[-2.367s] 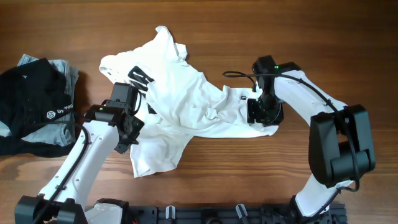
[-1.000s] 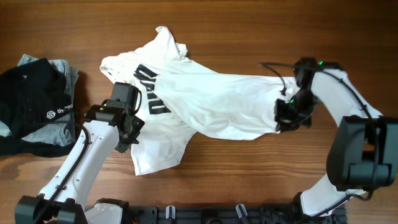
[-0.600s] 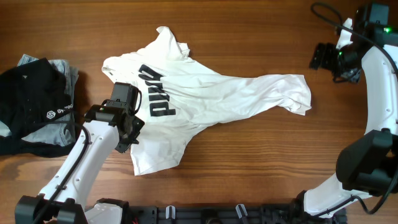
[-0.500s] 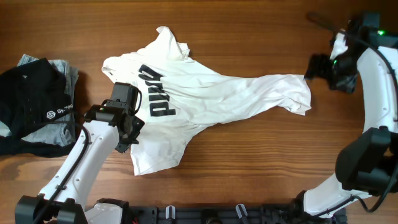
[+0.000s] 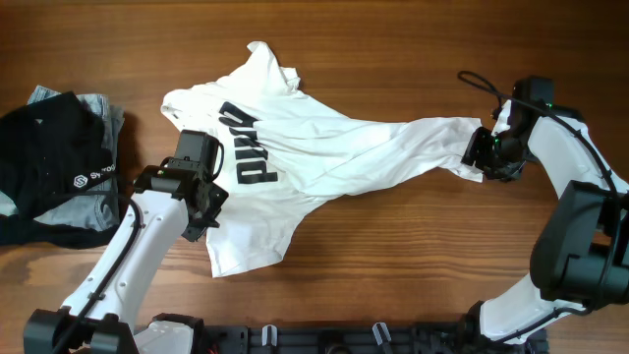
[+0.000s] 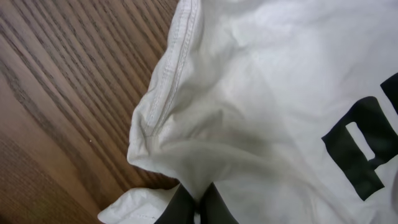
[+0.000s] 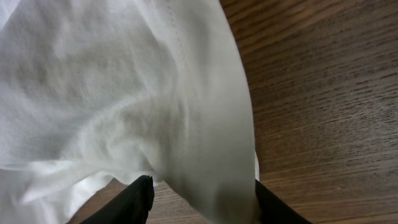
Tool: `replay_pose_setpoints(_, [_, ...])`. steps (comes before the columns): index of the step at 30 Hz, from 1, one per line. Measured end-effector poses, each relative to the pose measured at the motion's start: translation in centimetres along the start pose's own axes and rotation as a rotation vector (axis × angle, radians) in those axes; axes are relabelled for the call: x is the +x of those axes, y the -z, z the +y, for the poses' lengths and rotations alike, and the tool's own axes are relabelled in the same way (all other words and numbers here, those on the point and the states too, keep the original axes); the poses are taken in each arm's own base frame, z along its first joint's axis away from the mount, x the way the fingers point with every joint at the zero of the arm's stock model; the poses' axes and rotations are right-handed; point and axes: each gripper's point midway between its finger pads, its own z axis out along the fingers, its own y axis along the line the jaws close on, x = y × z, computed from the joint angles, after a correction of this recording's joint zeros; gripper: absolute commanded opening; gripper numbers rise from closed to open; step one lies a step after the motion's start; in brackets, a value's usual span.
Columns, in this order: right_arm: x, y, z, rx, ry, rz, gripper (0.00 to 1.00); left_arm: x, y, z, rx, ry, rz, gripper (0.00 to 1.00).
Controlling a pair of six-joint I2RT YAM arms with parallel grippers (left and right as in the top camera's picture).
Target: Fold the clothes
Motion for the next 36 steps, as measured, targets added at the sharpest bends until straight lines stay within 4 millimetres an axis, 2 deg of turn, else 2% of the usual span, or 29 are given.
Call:
replay_pose_setpoints(3, [0.2,0.0,0.0,0.001,-0.022,0.008,0.49,0.0,0.0,0.0,0.000,0.000,0.000,0.04])
replay_pose_setpoints(6, [0.5,0.0,-0.1,0.004,-0.033,0.020,0.36,0.0,0.0,0.0,0.000,0.000,0.000,0.04])
replay_pose_setpoints(8, [0.6,0.0,-0.1,0.006,-0.041,0.024,0.04,0.0,0.0,0.0,0.000,0.000,0.000,0.04])
replay_pose_setpoints(13, [0.6,0.0,-0.1,0.006,-0.051,0.023,0.04,0.0,0.0,0.0,0.000,0.000,0.000,0.04])
replay_pose_setpoints(15, [1.7,0.2,-0.3,0.015,-0.048,0.071,0.04,0.0,0.0,0.0,-0.002,0.000,-0.003,0.04])
replay_pose_setpoints(16, [2.2,0.9,-0.5,0.022,-0.042,0.110,0.04,-0.1,0.0,0.1,-0.003,-0.003,-0.008,0.04])
replay_pose_setpoints(17, [1.9,2.2,-0.7,0.021,-0.037,0.122,0.04,-0.3,0.0,0.0,-0.004,-0.007,-0.015,0.04])
replay_pose_setpoints(18, [0.5,3.9,-0.9,0.014,-0.039,0.098,0.04,-0.5,0.0,0.0,-0.002,-0.017,-0.028,0.04])
replay_pose_setpoints(19, [-1.5,6.5,-1.3,0.005,-0.051,0.050,0.04,-0.7,0.0,-0.1,-0.001,-0.025,-0.040,0.04])
replay_pose_setpoints(21, [-4.4,11.1,-2.4,-0.010,-0.085,-0.037,0.04,-1.1,0.0,-0.1,-0.002,-0.032,-0.061,0.04])
replay_pose_setpoints(22, [-4.9,13.2,-3.3,-0.010,-0.103,-0.063,0.03,-1.3,0.0,-0.3,0.001,-0.034,-0.072,0.04])
replay_pose_setpoints(24, [-4.2,14.6,-4.6,0.001,-0.136,-0.050,0.04,-1.7,0.1,-0.7,0.018,-0.034,-0.091,0.04])
replay_pose_setpoints(26, [-2.6,14.0,-5.2,0.023,-0.147,0.016,0.04,-2.1,0.1,-1.1,0.032,-0.036,-0.108,0.04])
replay_pose_setpoints(30, [1.7,11.6,-5.7,0.047,-0.145,0.193,0.05,-2.4,0.2,-1.4,0.044,-0.032,-0.124,0.04])
replay_pose_setpoints(33, [3.4,10.2,-6.3,0.071,-0.151,0.254,0.05,-2.5,0.2,-1.5,0.047,-0.031,-0.128,0.04])
replay_pose_setpoints(36, [3.3,9.1,-6.2,0.055,-0.143,0.248,0.04,-2.5,0.2,-1.5,0.047,-0.031,-0.128,0.04])
